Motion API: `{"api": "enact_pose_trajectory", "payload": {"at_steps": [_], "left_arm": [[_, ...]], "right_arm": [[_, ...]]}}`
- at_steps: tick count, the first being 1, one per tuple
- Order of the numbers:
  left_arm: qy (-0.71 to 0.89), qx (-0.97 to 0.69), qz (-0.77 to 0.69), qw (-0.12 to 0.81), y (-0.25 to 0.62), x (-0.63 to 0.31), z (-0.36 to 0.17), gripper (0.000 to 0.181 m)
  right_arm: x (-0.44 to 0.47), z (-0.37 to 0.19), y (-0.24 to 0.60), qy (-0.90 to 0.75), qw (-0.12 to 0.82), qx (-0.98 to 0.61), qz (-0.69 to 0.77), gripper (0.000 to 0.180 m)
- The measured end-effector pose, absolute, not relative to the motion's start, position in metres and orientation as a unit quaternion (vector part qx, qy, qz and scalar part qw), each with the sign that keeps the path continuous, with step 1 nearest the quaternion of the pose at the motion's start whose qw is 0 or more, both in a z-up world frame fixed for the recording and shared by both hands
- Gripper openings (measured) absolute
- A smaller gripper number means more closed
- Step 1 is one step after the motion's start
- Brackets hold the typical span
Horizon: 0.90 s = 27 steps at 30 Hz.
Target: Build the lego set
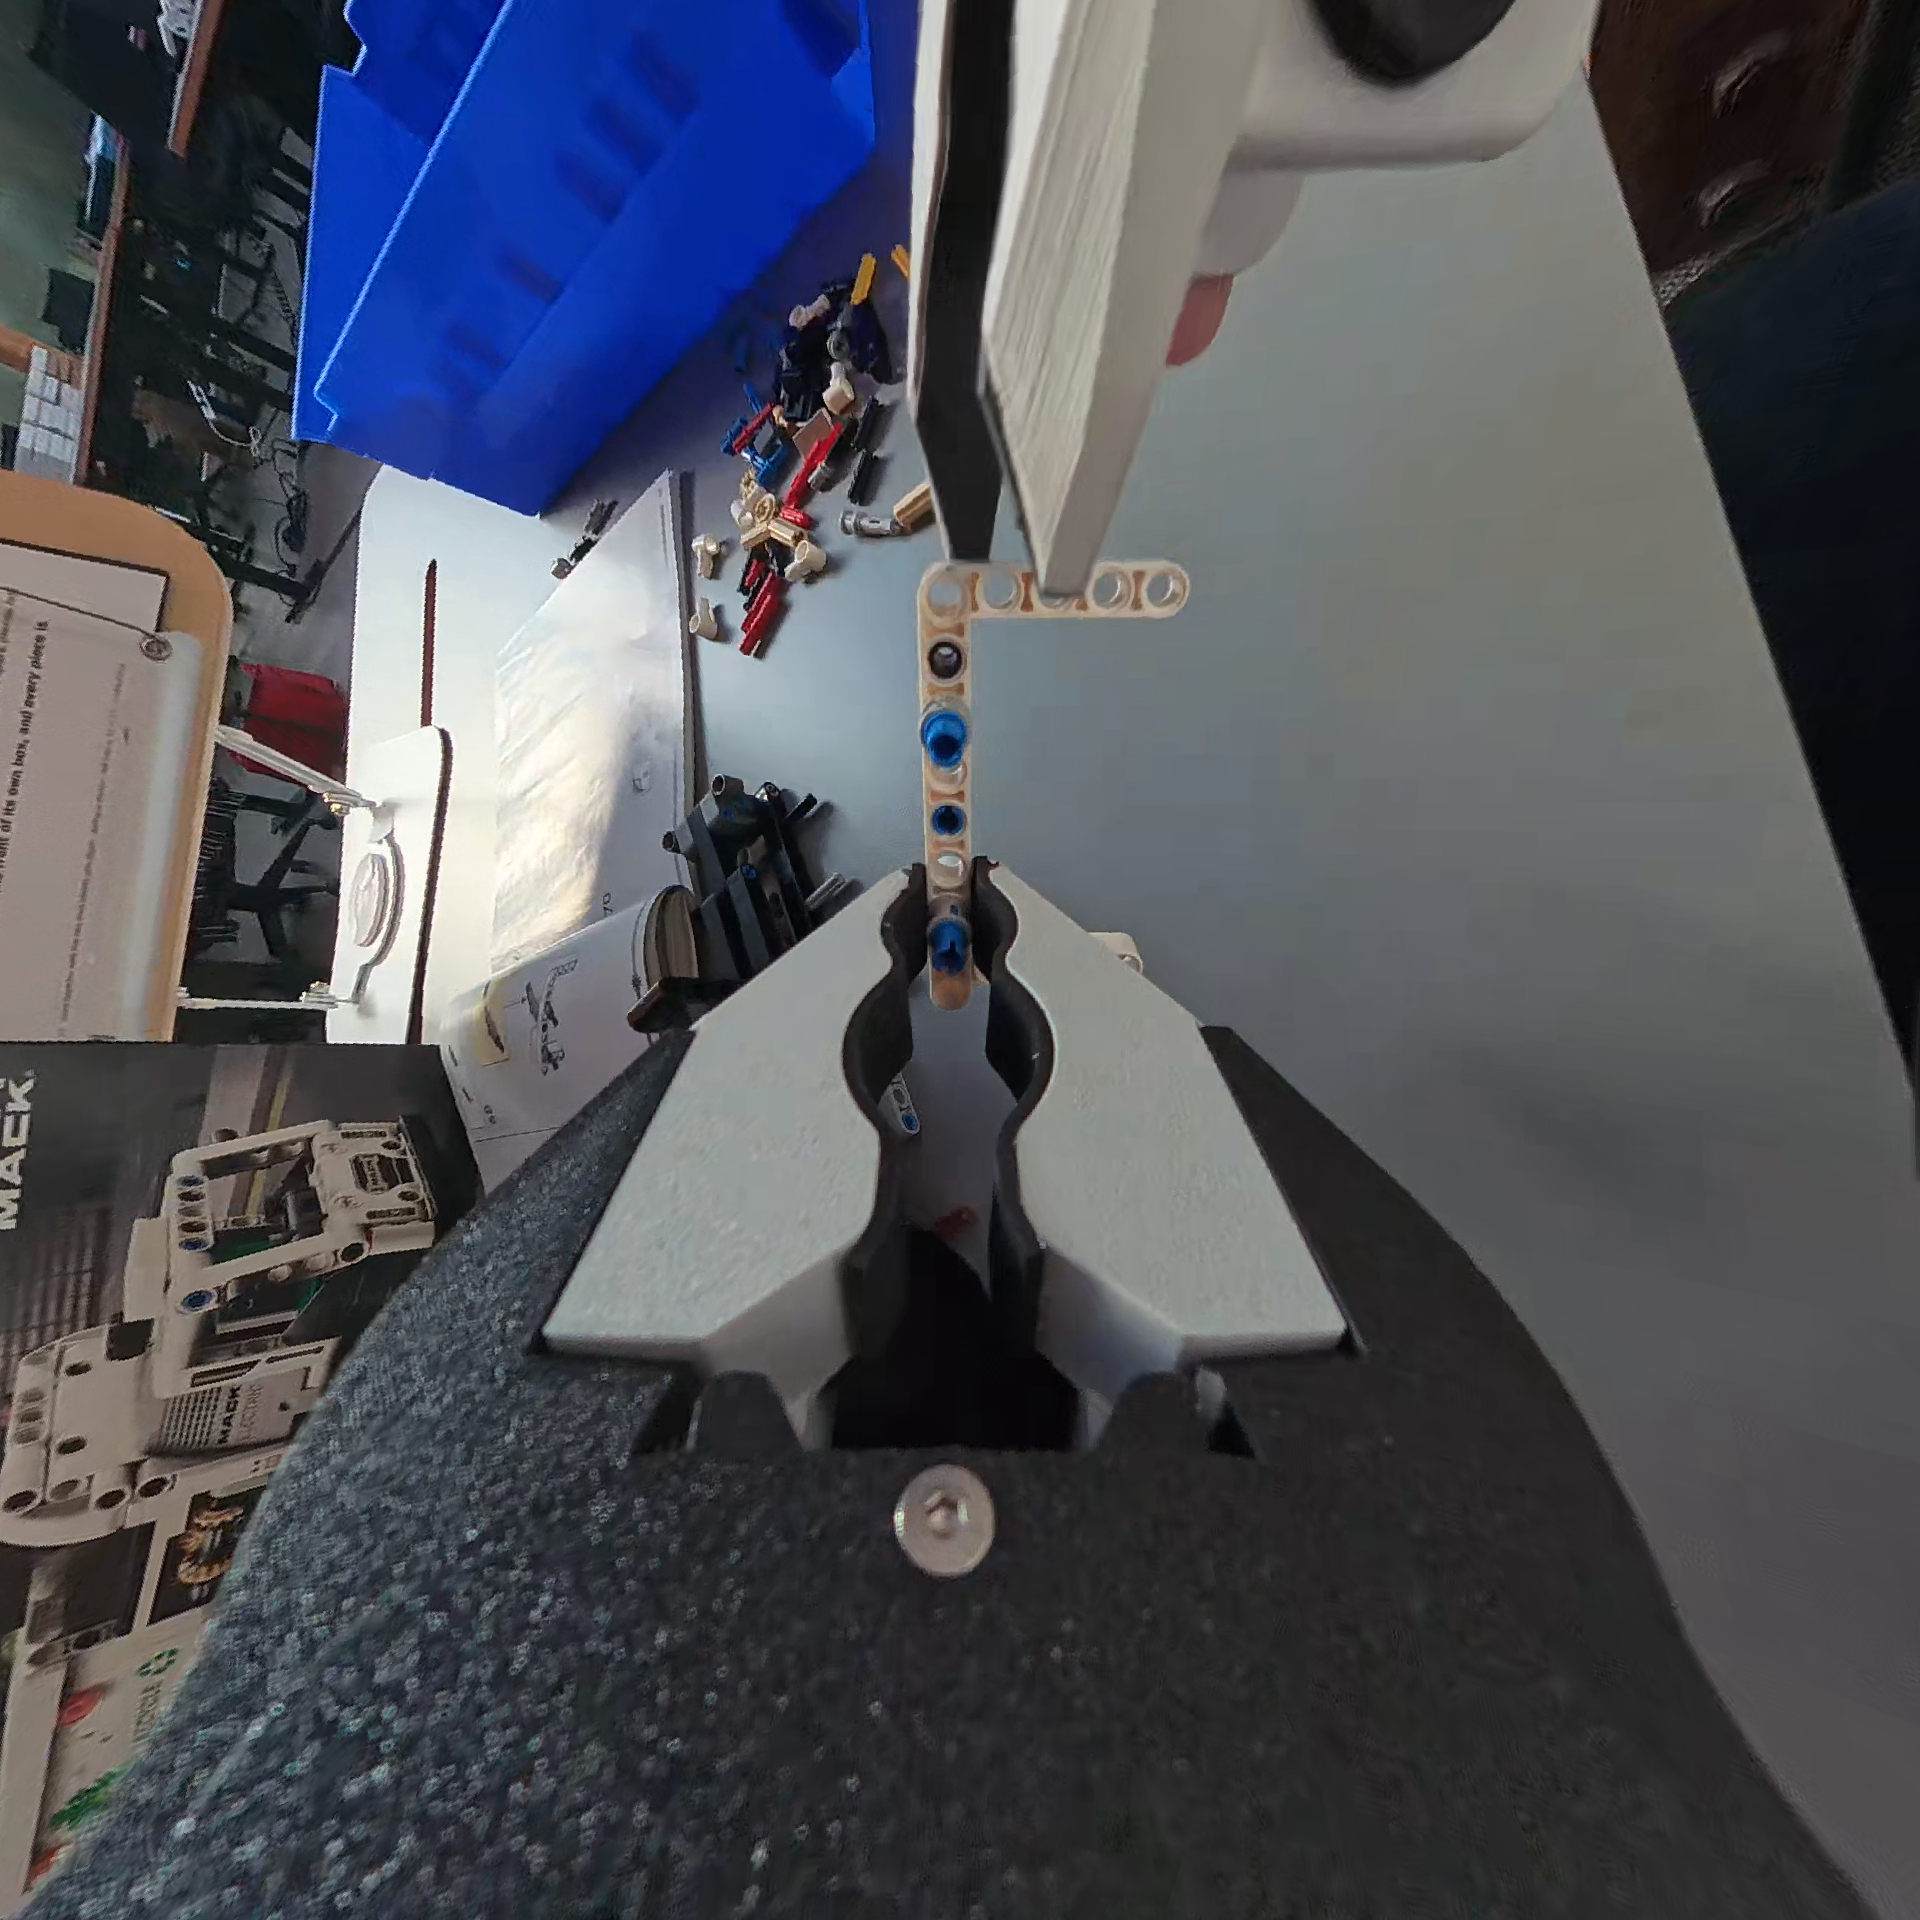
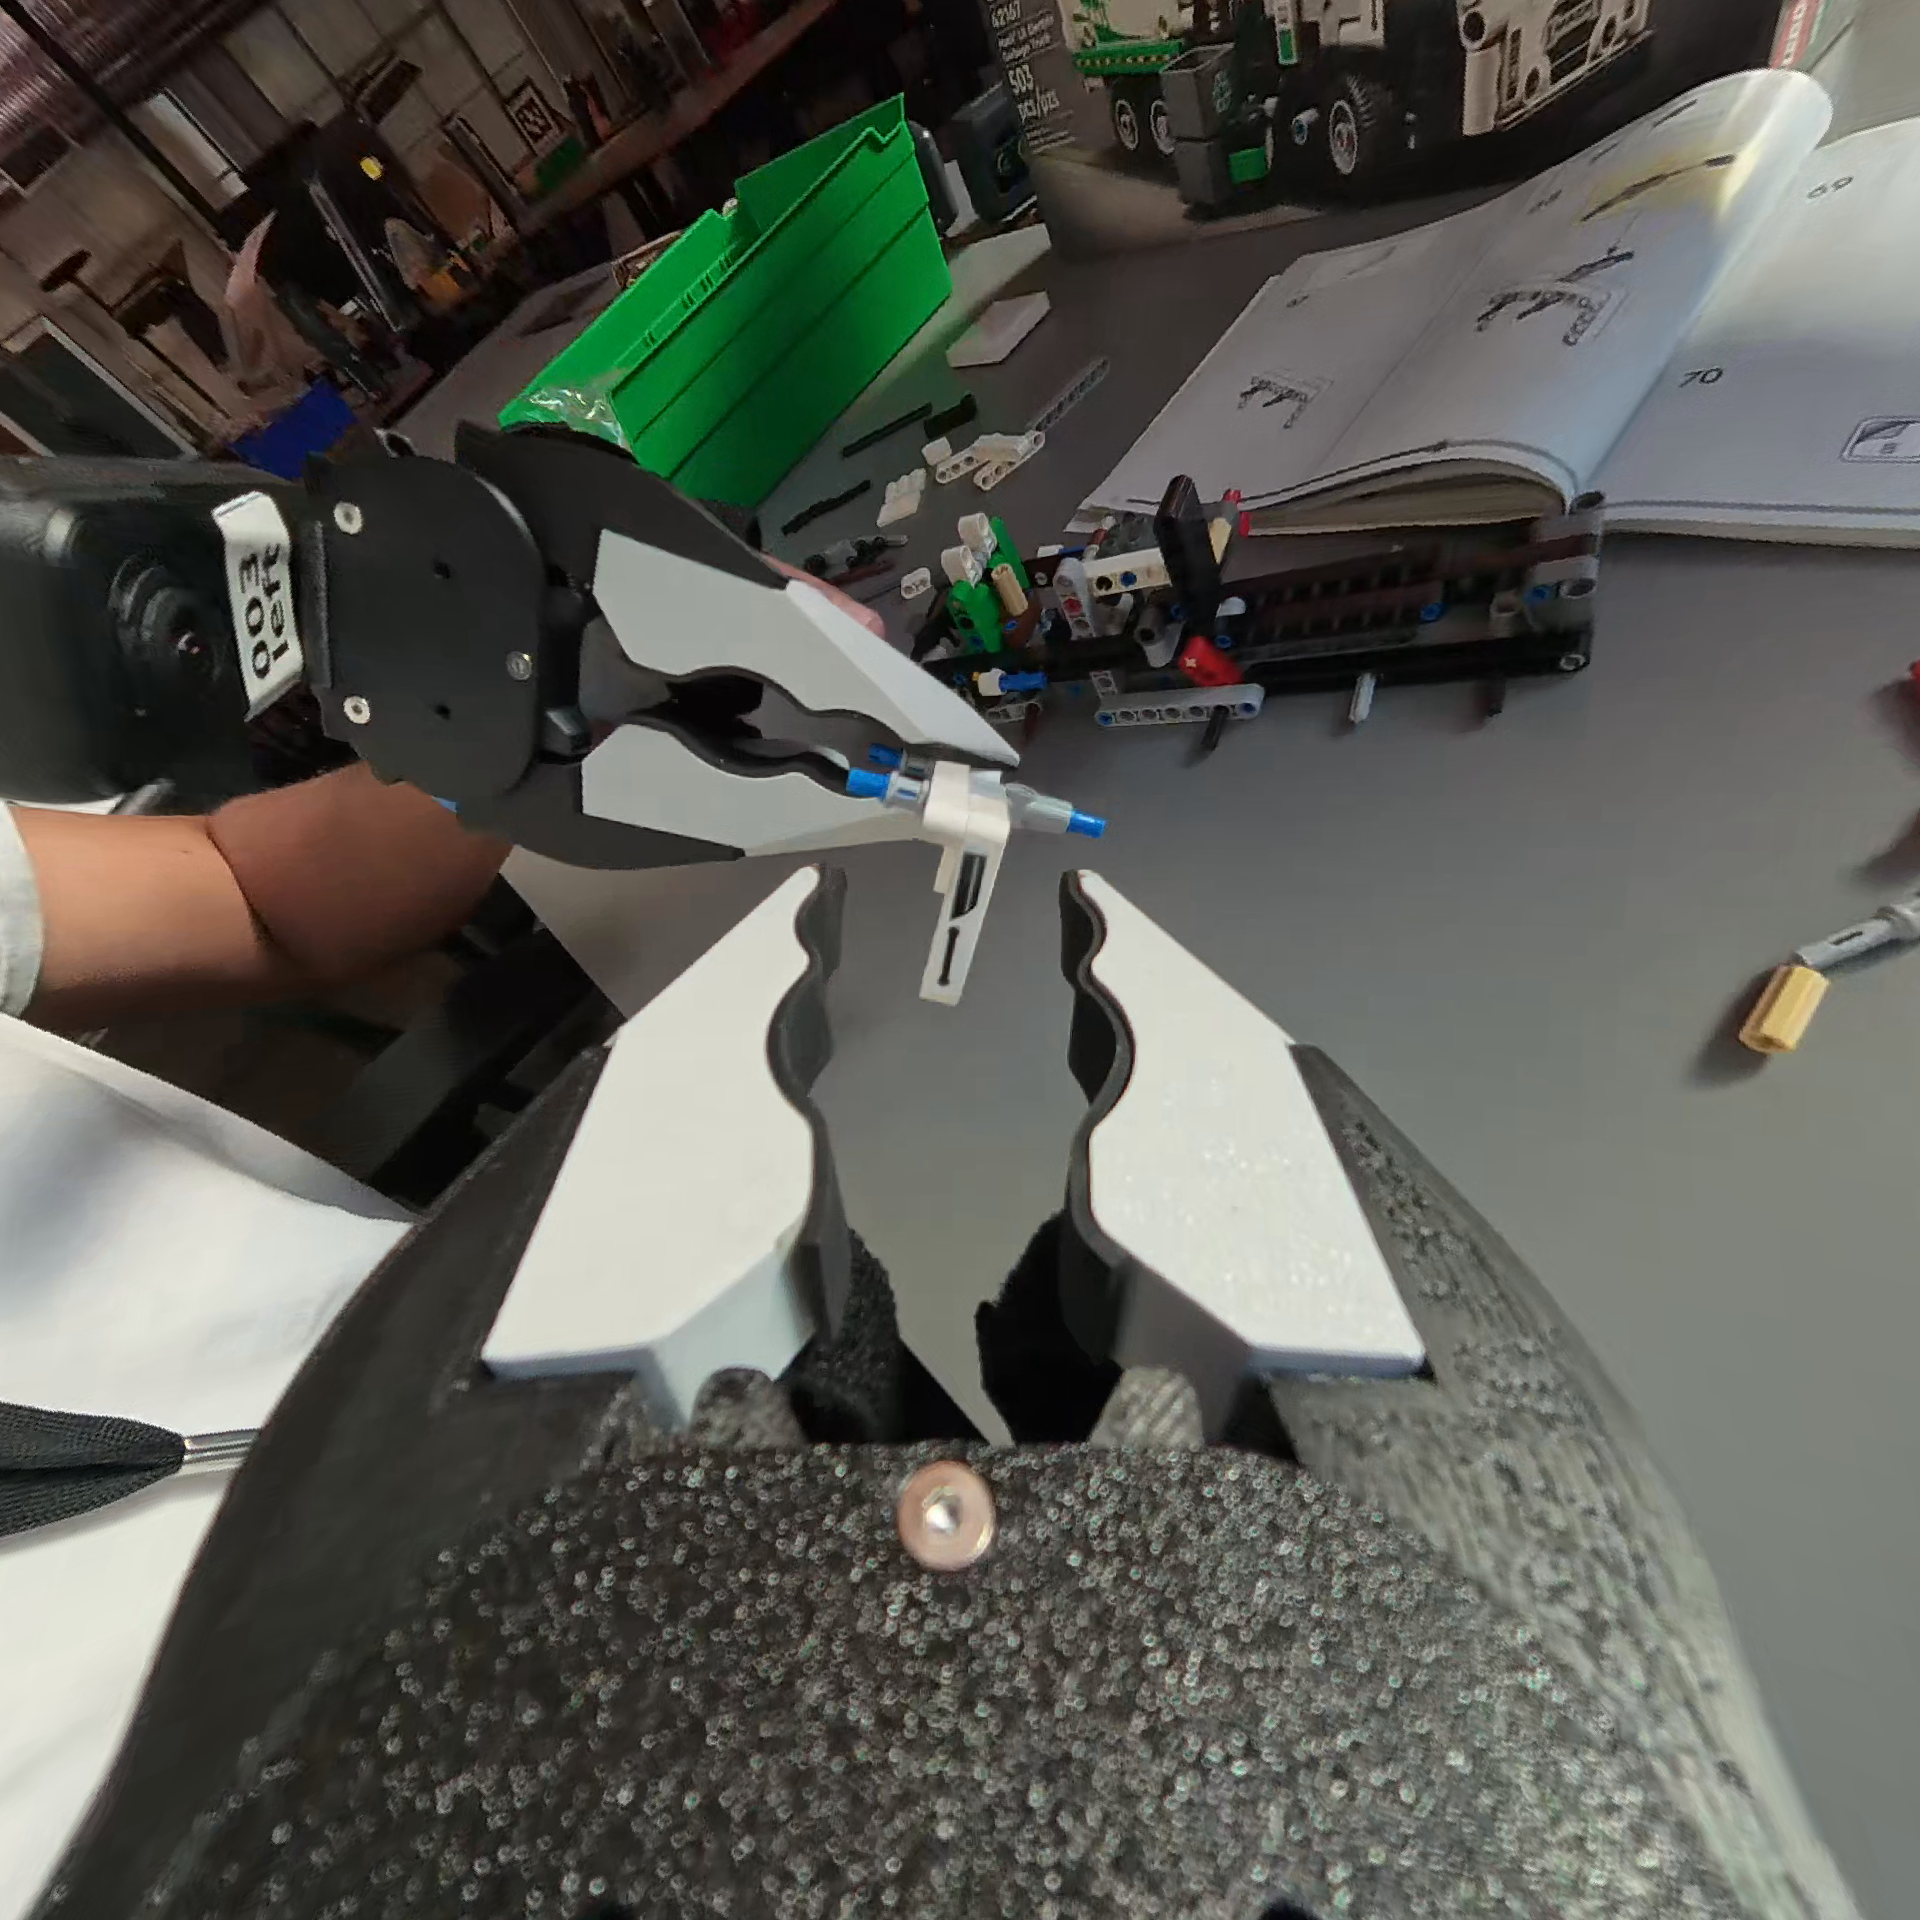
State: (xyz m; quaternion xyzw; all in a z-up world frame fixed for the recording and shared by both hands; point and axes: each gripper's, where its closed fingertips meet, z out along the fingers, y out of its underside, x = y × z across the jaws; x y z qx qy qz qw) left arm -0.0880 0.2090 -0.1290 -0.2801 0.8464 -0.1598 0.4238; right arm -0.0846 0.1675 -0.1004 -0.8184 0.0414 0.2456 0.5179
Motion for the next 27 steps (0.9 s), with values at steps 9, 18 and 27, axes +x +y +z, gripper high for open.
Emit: {"api": "enact_pose_trajectory", "payload": {"at_steps": [9,18,27], "left_arm": [[0.798,-0.356,-0.211,0.437,0.214,-0.1,-0.092,0.015],[0.572,-0.497,-0.616,0.216,0.198,-0.121,-0.042,0.034],[0.488,-0.571,-0.624,0.214,0.222,-0.116,-0.062,0.005]], "right_arm": [[-0.08,-0.08,0.185,0.036,0.559,-0.713,0.421,0.012],[-0.08,-0.034,0.187,-0.003,0.605,-0.537,0.588,0.009],[-0.076,-0.079,0.222,-0.06,0.608,-0.694,0.381,0.026]]}}
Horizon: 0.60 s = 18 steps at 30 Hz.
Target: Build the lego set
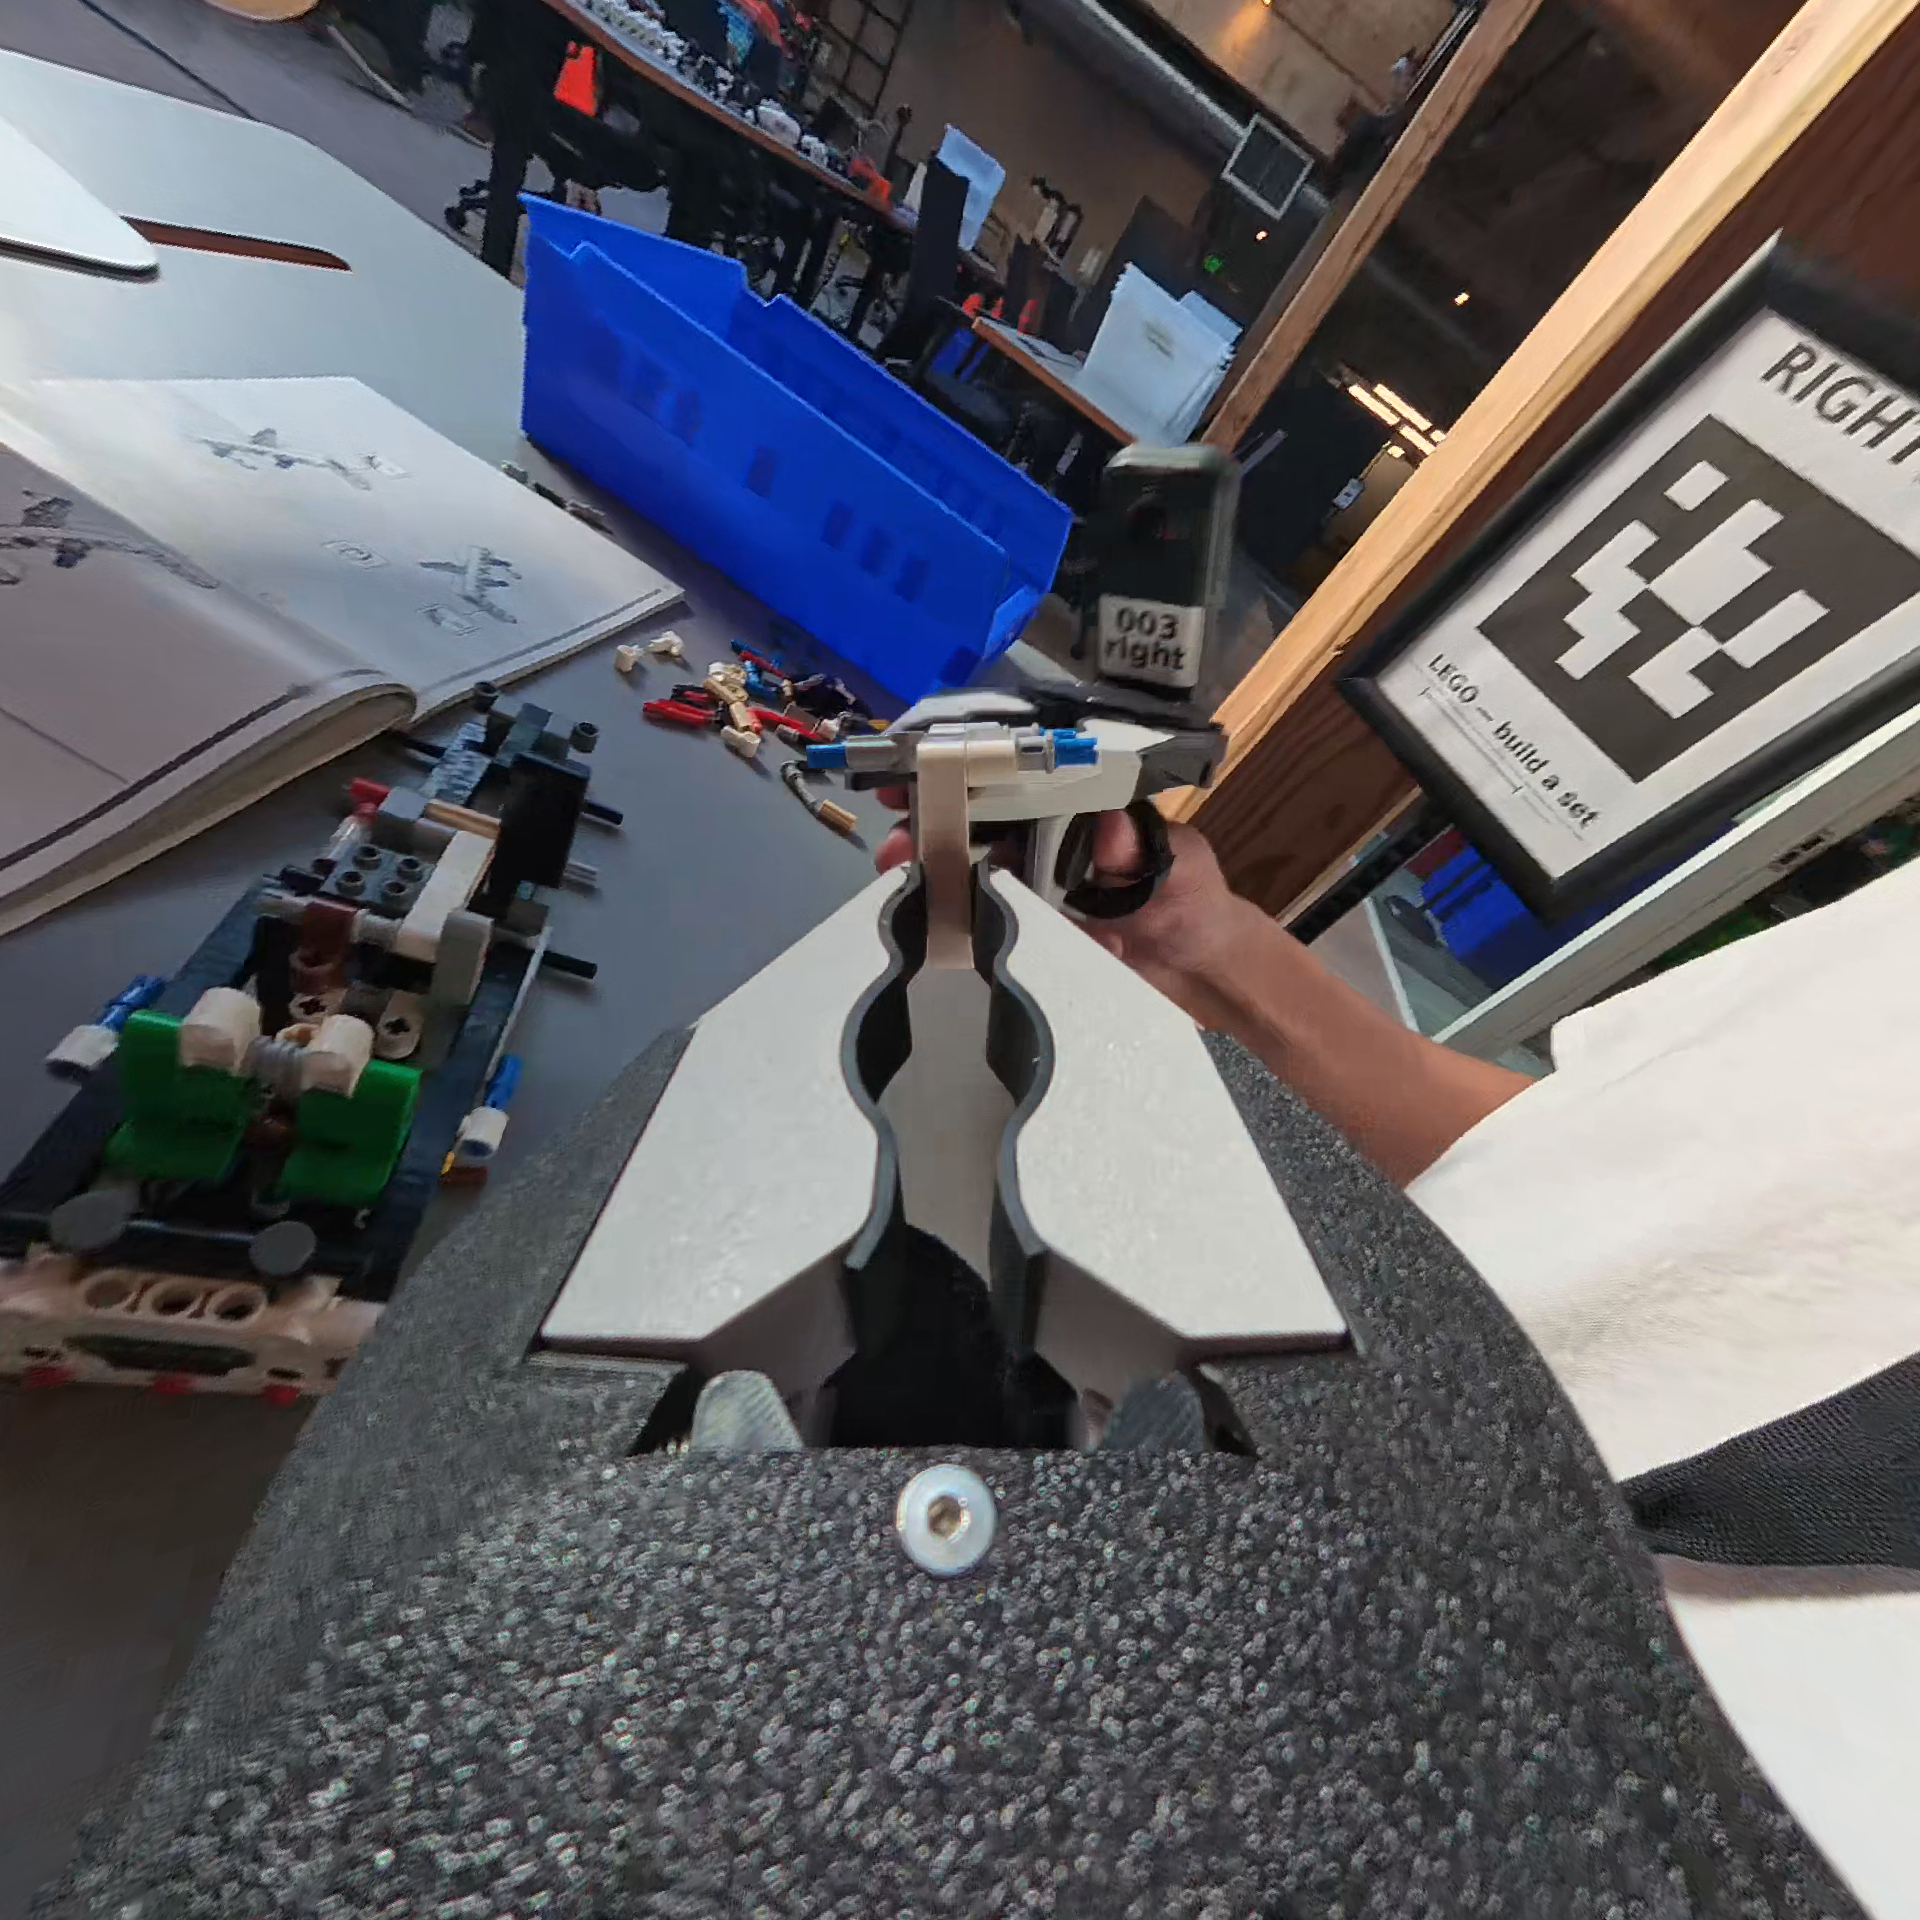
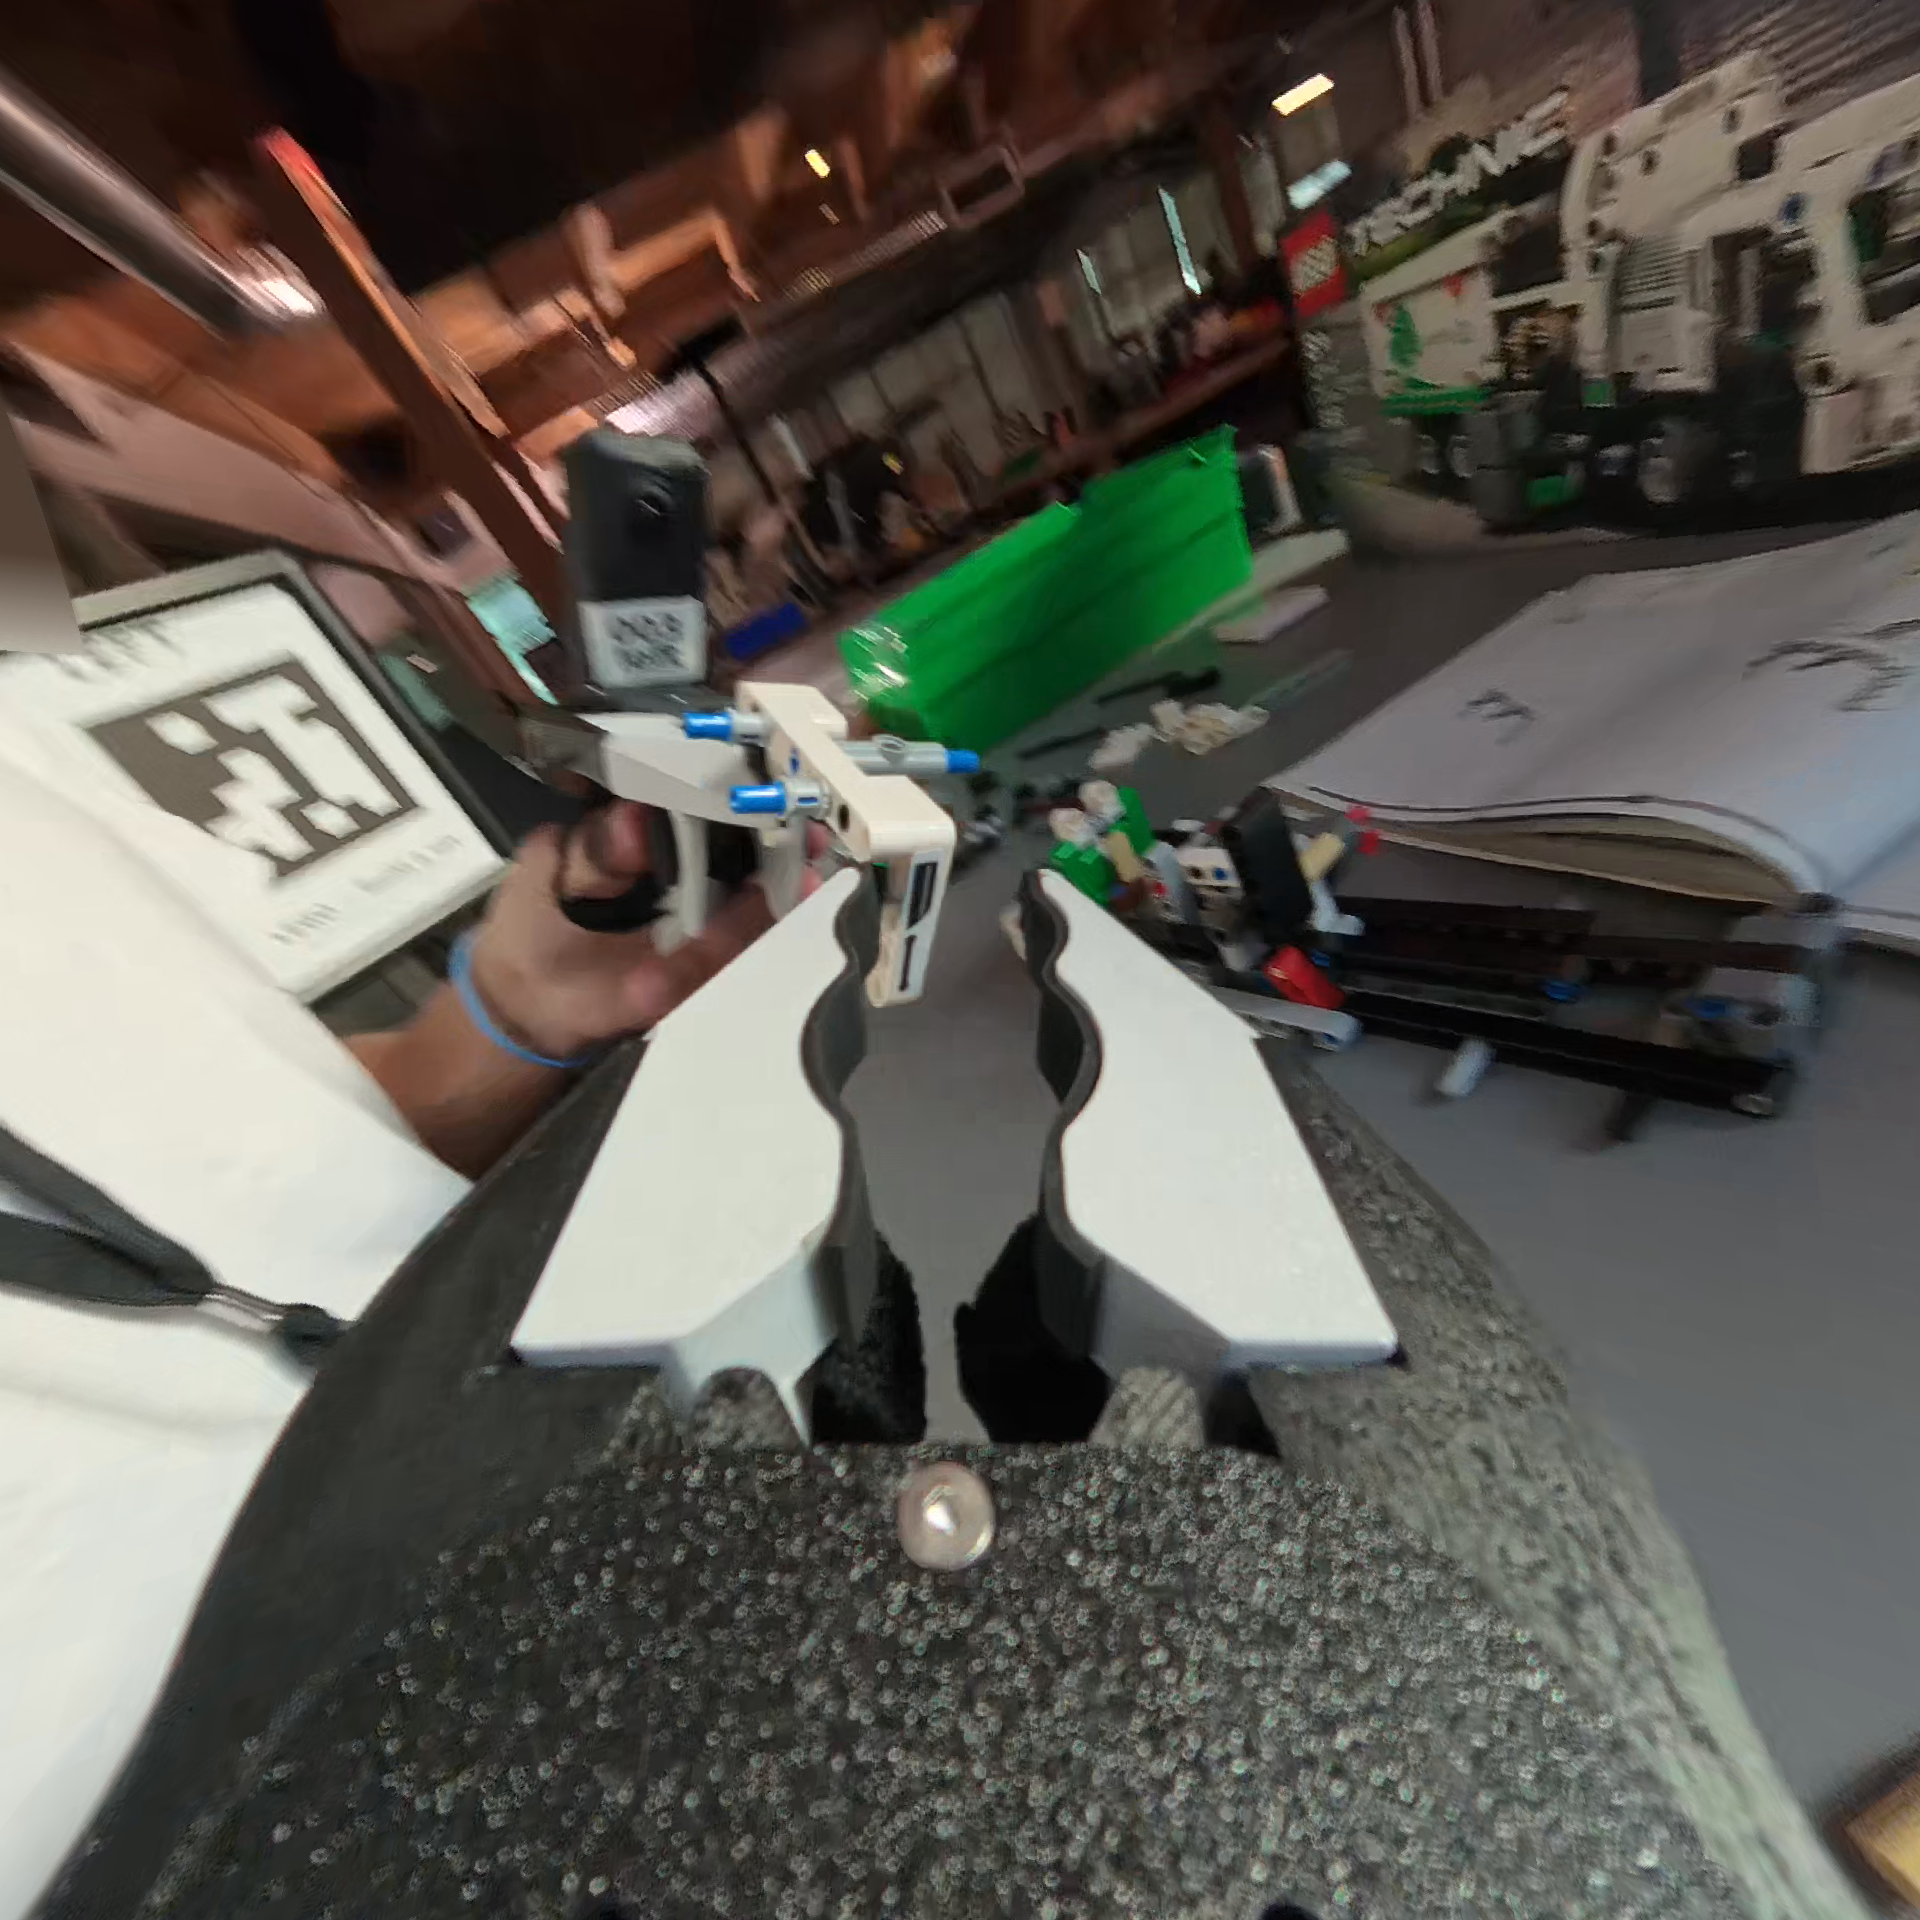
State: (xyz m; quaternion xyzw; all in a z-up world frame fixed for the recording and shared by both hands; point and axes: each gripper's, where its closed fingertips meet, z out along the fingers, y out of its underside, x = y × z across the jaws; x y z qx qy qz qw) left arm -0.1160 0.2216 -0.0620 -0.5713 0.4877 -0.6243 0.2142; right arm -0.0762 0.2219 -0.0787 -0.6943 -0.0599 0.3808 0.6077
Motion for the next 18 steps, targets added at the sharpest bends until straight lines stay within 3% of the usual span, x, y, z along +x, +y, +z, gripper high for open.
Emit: {"api": "enact_pose_trajectory", "payload": {"at_steps": [1,4,8,14,18], "left_arm": [[0.501,-0.586,-0.595,0.227,0.224,-0.116,-0.068,0.005],[0.542,-0.628,-0.491,0.266,0.234,-0.118,-0.085,0.006],[0.568,-0.656,-0.414,0.273,0.24,-0.119,-0.091,0.006],[0.58,-0.673,-0.405,0.214,0.23,-0.111,-0.096,0.005],[0.605,-0.671,-0.392,0.177,0.219,-0.109,-0.107,0.005]], "right_arm": [[-0.07,-0.086,0.225,-0.077,0.602,-0.732,0.31,0.034],[-0.071,-0.076,0.224,-0.173,0.601,-0.774,0.098,0.029],[-0.092,-0.075,0.225,-0.279,0.563,-0.775,-0.068,0.033],[-0.095,-0.078,0.235,-0.293,0.581,-0.737,-0.184,0.029],[-0.098,-0.085,0.237,-0.327,0.579,-0.711,-0.229,0.01]]}}
